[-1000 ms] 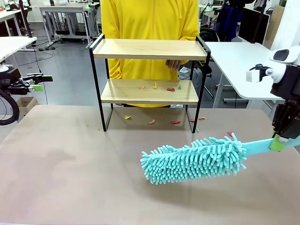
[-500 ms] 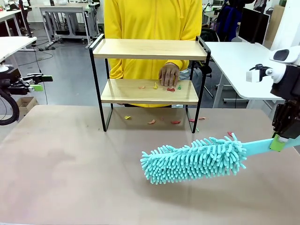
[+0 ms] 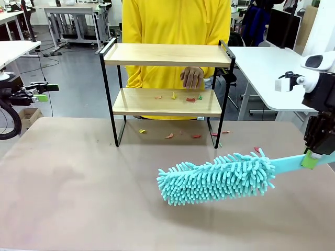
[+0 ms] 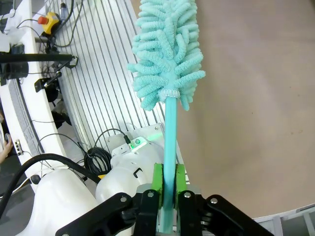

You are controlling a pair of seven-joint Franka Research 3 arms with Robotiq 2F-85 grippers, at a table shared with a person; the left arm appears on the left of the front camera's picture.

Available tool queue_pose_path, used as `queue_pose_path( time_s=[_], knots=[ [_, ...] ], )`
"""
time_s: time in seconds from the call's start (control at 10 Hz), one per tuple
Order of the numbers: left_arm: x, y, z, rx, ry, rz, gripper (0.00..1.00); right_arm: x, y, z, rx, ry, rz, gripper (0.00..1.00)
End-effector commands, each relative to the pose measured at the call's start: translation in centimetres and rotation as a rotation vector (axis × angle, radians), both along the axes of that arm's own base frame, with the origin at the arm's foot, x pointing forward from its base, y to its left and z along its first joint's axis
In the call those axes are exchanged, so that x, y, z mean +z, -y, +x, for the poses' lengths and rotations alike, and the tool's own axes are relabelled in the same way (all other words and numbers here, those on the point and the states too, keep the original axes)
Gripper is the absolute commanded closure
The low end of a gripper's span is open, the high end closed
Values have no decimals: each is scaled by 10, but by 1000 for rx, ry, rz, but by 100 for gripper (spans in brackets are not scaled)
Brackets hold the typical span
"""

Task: Clean the shelf.
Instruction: Clean the specific section of the Shelf indicated by the human with the Duster.

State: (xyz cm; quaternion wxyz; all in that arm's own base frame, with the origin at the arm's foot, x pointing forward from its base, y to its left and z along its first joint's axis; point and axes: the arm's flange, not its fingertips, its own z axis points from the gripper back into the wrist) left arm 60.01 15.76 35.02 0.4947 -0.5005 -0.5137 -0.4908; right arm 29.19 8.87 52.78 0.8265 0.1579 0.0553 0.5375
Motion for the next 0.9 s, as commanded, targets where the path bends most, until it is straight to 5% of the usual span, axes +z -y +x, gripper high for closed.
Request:
queue_pose_path(
  time_s=[0.0, 0.8],
  knots=[
    [3, 0, -2, 2, 9, -2, 0, 3, 1, 2, 0, 10, 2, 87],
    [3, 0, -2, 2, 9, -2, 0, 3, 1, 2, 0, 10, 2, 87]
  ],
)
